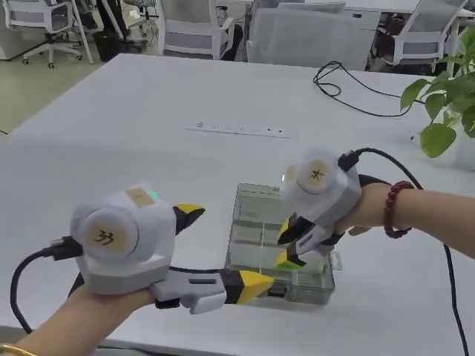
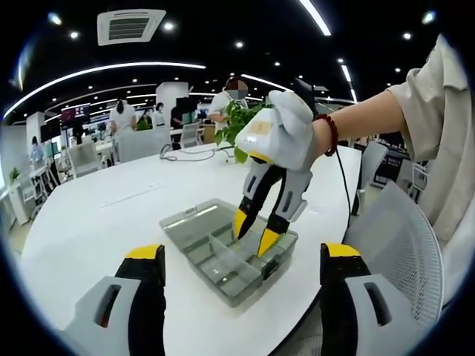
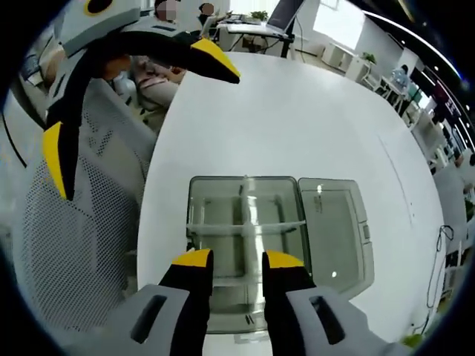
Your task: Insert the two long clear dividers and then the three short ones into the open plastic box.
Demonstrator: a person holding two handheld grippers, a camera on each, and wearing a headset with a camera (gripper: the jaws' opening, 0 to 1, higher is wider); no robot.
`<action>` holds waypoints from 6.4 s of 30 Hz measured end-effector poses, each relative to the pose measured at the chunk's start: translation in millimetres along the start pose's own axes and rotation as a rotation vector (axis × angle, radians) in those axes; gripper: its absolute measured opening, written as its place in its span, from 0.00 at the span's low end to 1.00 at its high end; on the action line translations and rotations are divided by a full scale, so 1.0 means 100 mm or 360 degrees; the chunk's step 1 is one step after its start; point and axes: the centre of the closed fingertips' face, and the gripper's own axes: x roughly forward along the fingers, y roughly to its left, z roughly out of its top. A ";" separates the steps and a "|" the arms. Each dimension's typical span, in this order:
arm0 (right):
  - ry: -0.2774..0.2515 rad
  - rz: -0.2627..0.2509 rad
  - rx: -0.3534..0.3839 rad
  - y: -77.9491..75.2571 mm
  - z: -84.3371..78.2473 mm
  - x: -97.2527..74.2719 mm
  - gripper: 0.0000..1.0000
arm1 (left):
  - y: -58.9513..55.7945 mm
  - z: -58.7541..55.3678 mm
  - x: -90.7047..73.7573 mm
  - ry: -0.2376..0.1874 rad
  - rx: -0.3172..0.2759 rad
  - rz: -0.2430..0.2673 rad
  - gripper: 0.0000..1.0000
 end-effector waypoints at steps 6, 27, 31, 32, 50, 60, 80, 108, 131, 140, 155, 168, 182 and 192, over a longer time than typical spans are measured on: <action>-0.0035 -0.0008 0.0017 0.04 -0.09 -0.13 0.33 | 0.03 0.02 -0.01 -0.0024 -0.0008 0.0033 0.95; 0.0010 -0.0061 0.0162 0.08 -0.86 -0.46 0.46 | -0.05 -0.08 0.05 0.0053 -0.0009 0.0016 0.97; 0.0035 -0.0080 0.0189 0.07 -1.04 -0.52 0.47 | -0.04 -0.09 0.06 0.0058 0.0001 0.0027 0.98; 0.0038 -0.0081 0.0196 0.07 -1.08 -0.54 0.47 | -0.04 -0.09 0.06 0.0055 -0.0002 0.0027 0.98; 0.0198 -0.0136 0.0356 -0.01 -1.97 -0.75 0.50 | -0.05 -0.07 0.13 0.0063 -0.0029 0.0047 0.95; 0.0290 -0.0122 0.0396 0.10 -2.24 -0.81 0.50 | -0.06 -0.07 0.17 0.0076 -0.0026 0.0048 0.94; 0.0394 -0.0045 0.0261 0.13 -2.55 -0.84 0.41 | -0.01 -0.12 0.16 0.0100 -0.0020 0.0072 0.90; 0.0314 -0.0166 0.0279 0.07 -2.49 -0.85 0.32 | -0.04 -0.10 0.11 0.0113 -0.0026 0.0050 0.82; -0.0113 -0.0499 -0.0074 -0.16 -1.06 -0.81 0.32 | -0.01 0.00 -0.01 0.0000 -0.0211 0.0057 0.49; -0.0284 -0.0537 -0.0205 -0.10 -0.46 -0.79 0.32 | -0.11 0.06 -0.01 -0.0071 -0.0368 -0.0024 0.42; -0.0455 -0.0511 -0.0376 0.18 0.17 -0.69 0.32 | -0.30 0.14 0.04 -0.0139 -0.0548 -0.0156 0.27; -0.0518 -0.0493 -0.0493 0.36 0.43 -0.66 0.32 | -0.36 0.11 0.08 -0.0126 -0.0640 -0.0220 0.15; -0.0561 -0.0542 -0.0566 0.40 0.60 -0.70 0.32 | -0.34 0.08 0.09 -0.0117 -0.0693 -0.0229 0.00; -0.0531 -0.0594 -0.0617 0.39 0.61 -0.71 0.32 | -0.34 0.07 0.10 -0.0070 -0.0805 -0.0228 0.00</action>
